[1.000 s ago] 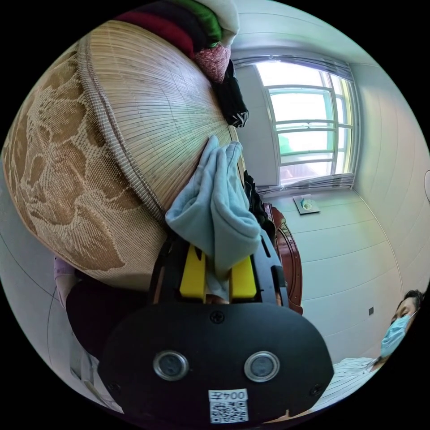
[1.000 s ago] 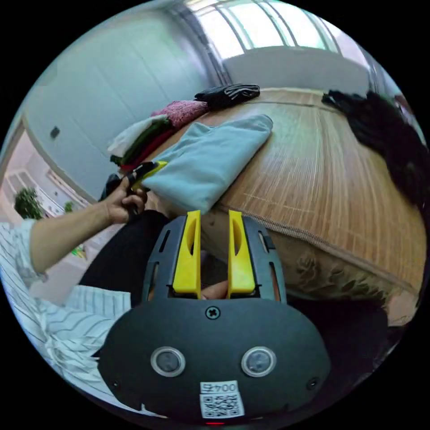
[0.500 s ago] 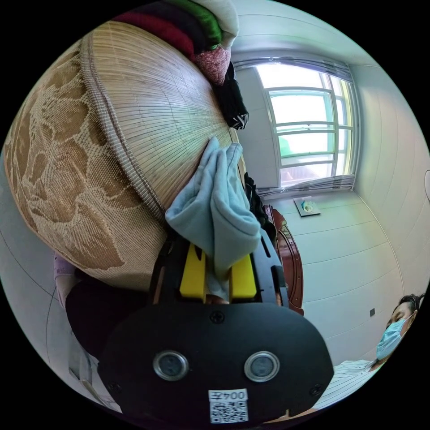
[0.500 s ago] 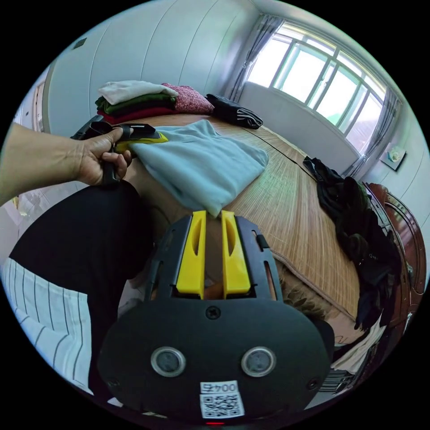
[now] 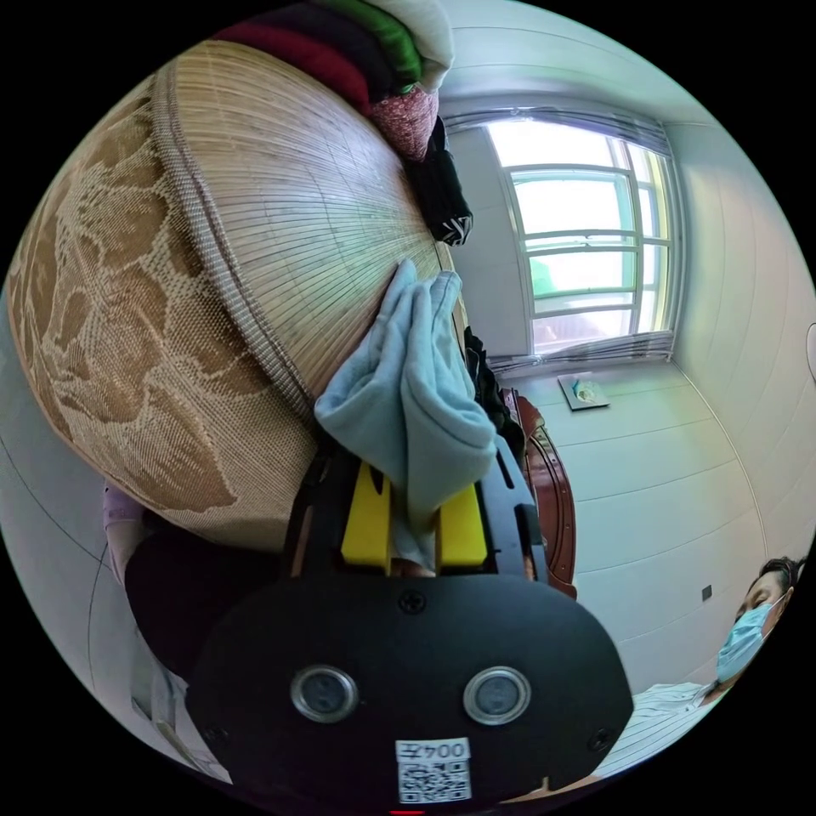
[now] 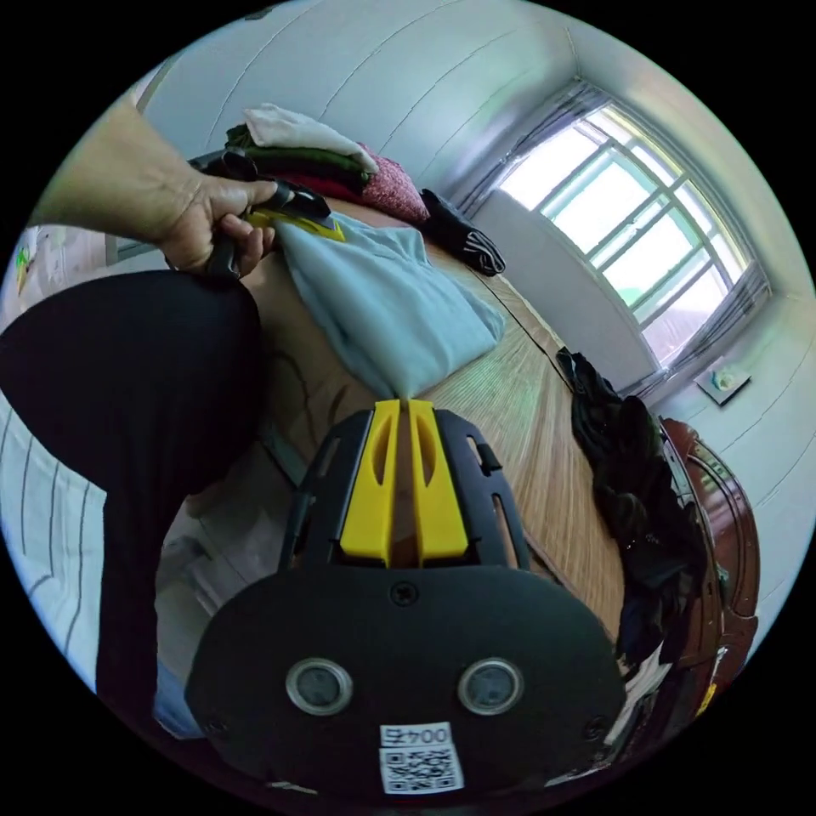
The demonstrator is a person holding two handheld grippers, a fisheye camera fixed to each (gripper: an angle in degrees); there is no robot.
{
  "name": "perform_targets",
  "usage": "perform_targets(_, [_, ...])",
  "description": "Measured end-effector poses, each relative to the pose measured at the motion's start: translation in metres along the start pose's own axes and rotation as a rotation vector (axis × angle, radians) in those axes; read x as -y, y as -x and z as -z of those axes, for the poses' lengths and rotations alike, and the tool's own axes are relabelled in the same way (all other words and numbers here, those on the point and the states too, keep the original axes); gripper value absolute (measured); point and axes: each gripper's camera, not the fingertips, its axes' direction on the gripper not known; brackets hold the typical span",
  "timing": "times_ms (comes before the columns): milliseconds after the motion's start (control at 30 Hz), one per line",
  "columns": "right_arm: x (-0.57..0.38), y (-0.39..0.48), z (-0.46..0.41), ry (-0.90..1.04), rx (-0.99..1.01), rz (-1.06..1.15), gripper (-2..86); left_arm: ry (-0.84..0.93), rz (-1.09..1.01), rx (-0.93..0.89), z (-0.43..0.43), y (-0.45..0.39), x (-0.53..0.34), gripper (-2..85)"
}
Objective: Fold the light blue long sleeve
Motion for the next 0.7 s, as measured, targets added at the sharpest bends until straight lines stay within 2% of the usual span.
perform_targets(167, [0.003,-0.065,0.02,-0.083,0.069,-0.278,-0.7,-0.006,0.001,-0.008,0.003,-0.009,0.005,4.3])
perform_targets(300, [0.021,-0.094,0.002,-0.076,0.19,-0.32,-0.6,-0.005,0.0,-0.008,0.007,-0.015,0.01,4.4])
perform_targets(400, [0.024,-0.103,-0.039,0.098,0.339,-0.27,-0.2,0.0,-0.001,-0.011,0.01,-0.019,0.016,4.4])
perform_targets(500, [0.013,-0.139,-0.033,0.052,0.396,-0.328,0.9,0.0,-0.001,-0.011,0.014,-0.023,0.022,4.5])
perform_targets(600, [-0.013,-0.192,-0.027,0.025,0.513,-0.55,4.0,-0.003,0.0,-0.016,0.018,-0.026,0.028,4.6])
perform_targets(700, [-0.048,-0.237,-0.056,0.108,0.736,-0.813,6.9,-0.008,0.0,-0.021,0.023,-0.029,0.034,4.9])
